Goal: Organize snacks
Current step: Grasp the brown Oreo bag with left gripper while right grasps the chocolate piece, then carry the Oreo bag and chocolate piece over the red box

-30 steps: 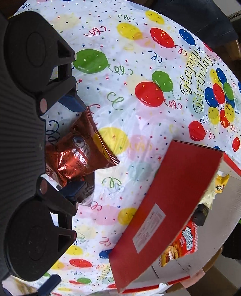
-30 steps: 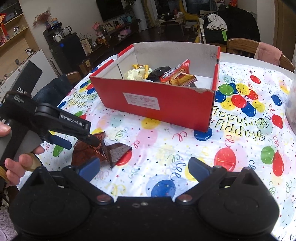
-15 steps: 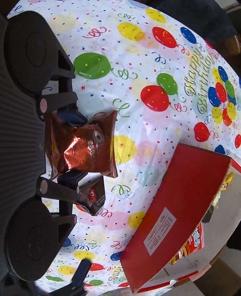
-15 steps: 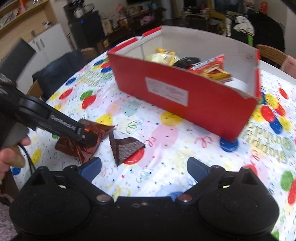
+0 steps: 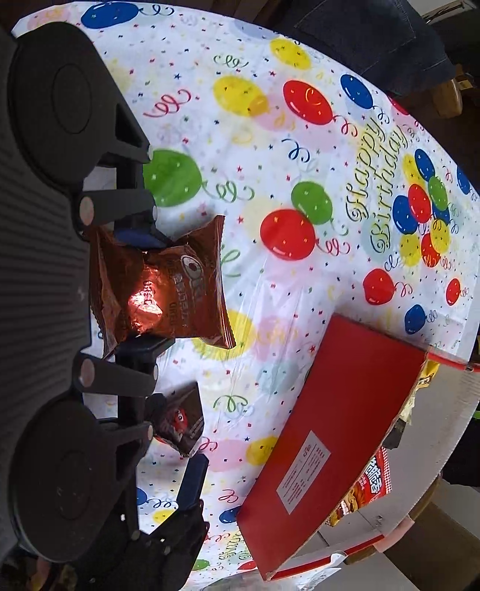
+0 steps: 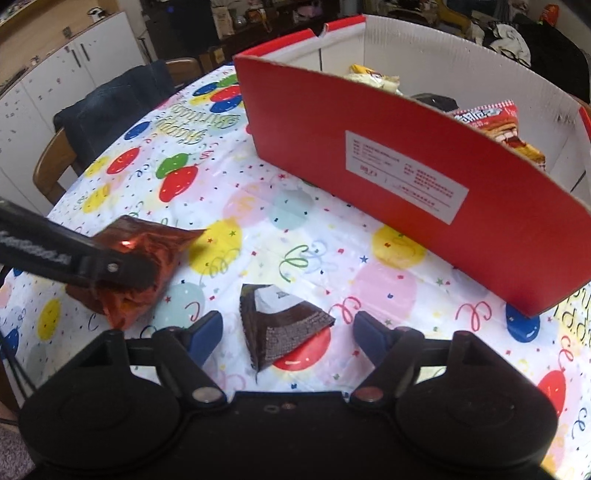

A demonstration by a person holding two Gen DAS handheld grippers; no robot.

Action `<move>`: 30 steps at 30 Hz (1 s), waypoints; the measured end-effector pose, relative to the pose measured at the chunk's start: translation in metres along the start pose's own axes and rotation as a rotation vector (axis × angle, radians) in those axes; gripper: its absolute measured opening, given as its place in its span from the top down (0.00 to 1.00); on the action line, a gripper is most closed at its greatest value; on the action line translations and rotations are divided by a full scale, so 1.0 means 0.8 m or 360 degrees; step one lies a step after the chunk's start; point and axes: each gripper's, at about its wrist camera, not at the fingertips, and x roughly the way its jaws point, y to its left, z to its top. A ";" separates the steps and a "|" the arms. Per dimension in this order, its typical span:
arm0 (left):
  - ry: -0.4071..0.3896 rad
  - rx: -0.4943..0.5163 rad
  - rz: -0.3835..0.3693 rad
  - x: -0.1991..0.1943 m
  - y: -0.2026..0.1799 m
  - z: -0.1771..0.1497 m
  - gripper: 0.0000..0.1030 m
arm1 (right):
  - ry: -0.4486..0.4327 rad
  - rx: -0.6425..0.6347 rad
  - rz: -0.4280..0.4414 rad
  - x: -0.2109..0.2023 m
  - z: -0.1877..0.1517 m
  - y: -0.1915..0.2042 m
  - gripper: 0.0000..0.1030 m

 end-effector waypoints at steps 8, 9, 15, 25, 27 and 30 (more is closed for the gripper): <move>-0.0037 0.0063 -0.0015 -0.009 0.012 0.002 0.55 | -0.0031 0.0000 -0.0113 0.007 0.001 0.010 0.47; -0.0040 0.0072 -0.0018 -0.010 0.013 0.002 0.55 | -0.0031 0.0000 -0.0128 0.007 0.001 0.011 0.48; -0.0057 0.0110 -0.0034 -0.013 0.018 0.006 0.55 | -0.0033 0.0014 -0.0197 0.005 -0.002 0.017 0.53; -0.0109 0.0233 -0.0077 -0.023 0.013 0.014 0.55 | -0.0090 0.0174 -0.0260 -0.022 -0.007 0.019 0.55; -0.0123 0.0264 -0.0089 -0.026 0.011 0.015 0.55 | -0.0114 0.0215 -0.0268 -0.034 -0.009 0.020 0.55; -0.0138 0.0296 -0.0125 -0.032 0.007 0.019 0.55 | -0.0157 0.0286 -0.0297 -0.051 -0.011 0.019 0.55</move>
